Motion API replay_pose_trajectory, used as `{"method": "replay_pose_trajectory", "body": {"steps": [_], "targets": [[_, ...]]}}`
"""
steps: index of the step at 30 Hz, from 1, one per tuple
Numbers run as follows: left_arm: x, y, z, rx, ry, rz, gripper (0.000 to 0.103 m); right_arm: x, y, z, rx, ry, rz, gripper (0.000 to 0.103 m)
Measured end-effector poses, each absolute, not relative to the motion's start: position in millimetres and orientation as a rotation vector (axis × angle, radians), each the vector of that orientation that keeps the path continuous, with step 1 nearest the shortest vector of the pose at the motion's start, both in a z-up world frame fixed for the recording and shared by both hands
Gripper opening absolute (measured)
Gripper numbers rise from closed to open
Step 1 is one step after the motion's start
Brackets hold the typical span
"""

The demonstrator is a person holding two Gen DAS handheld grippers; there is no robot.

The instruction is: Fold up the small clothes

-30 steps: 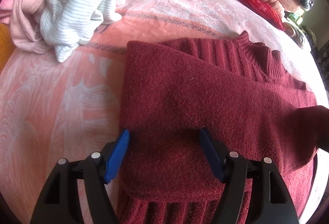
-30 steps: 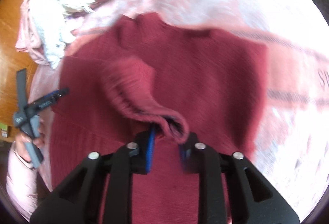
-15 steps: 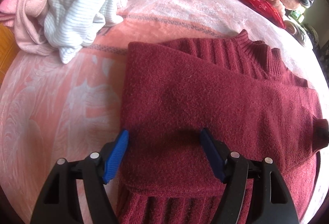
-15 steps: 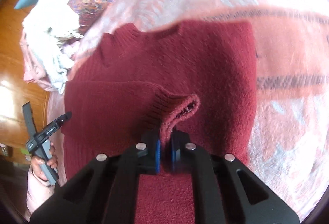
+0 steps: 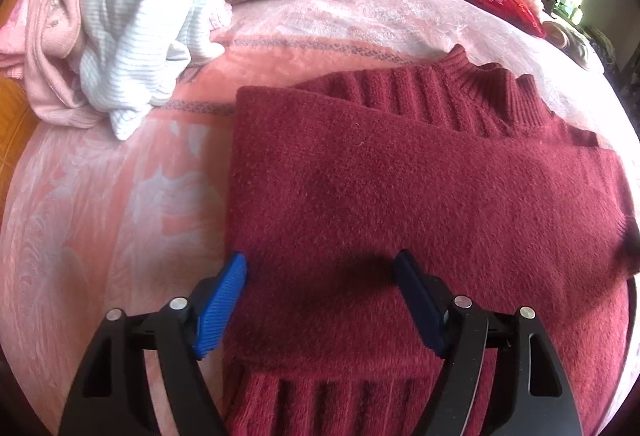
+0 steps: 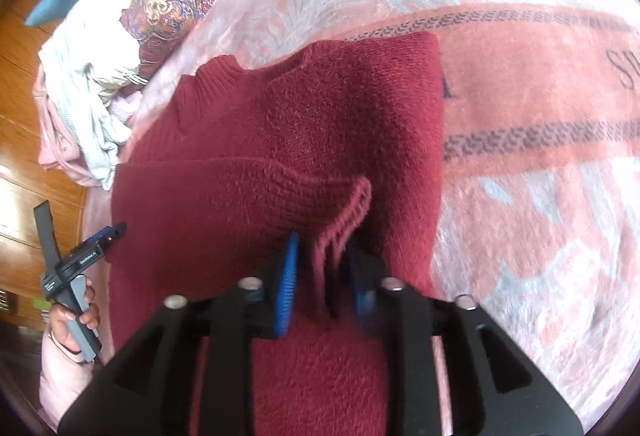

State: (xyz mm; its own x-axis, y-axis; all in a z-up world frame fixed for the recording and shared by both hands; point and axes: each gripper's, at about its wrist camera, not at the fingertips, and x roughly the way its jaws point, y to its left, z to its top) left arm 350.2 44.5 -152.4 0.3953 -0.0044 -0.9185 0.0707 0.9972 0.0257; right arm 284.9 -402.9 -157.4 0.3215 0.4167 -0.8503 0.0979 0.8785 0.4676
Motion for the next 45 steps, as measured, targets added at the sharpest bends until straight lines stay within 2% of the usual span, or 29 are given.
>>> {"method": "replay_pose_trajectory", "body": {"steps": [4,6,7,8,12,20,24,28,40,45], "targets": [[331,39,-147,0.088,1.148,-0.076,0.078,273,-401,-156,0.481,1.263,0.257,0.039],[325,37,-149,0.102,1.150,-0.076,0.079,271,-397,-156,0.439,1.286,0.258,0.025],[323,35,-150,0.111,1.148,-0.073,0.079,271,-395,-156,0.430,1.295,0.261,0.012],[322,34,-151,0.119,1.146,-0.072,0.079,271,-394,-155,0.427,1.296,0.265,0.010],[320,33,-155,0.129,1.152,-0.075,0.080,267,-398,-146,0.413,1.278,0.238,0.009],[328,41,-167,0.064,1.182,-0.087,0.084,271,-399,-169,0.455,1.329,0.182,0.009],[323,42,-162,0.055,1.172,-0.087,0.084,264,-404,-165,0.476,1.316,0.182,0.012],[311,49,-151,0.051,1.178,-0.076,0.085,247,-402,-158,0.447,1.304,0.158,0.029],[200,99,-147,0.037,1.203,0.002,0.086,112,-405,-154,0.399,1.276,0.135,0.032],[142,117,-144,0.027,1.215,0.031,0.089,57,-399,-141,0.375,1.271,0.103,0.045]]}}
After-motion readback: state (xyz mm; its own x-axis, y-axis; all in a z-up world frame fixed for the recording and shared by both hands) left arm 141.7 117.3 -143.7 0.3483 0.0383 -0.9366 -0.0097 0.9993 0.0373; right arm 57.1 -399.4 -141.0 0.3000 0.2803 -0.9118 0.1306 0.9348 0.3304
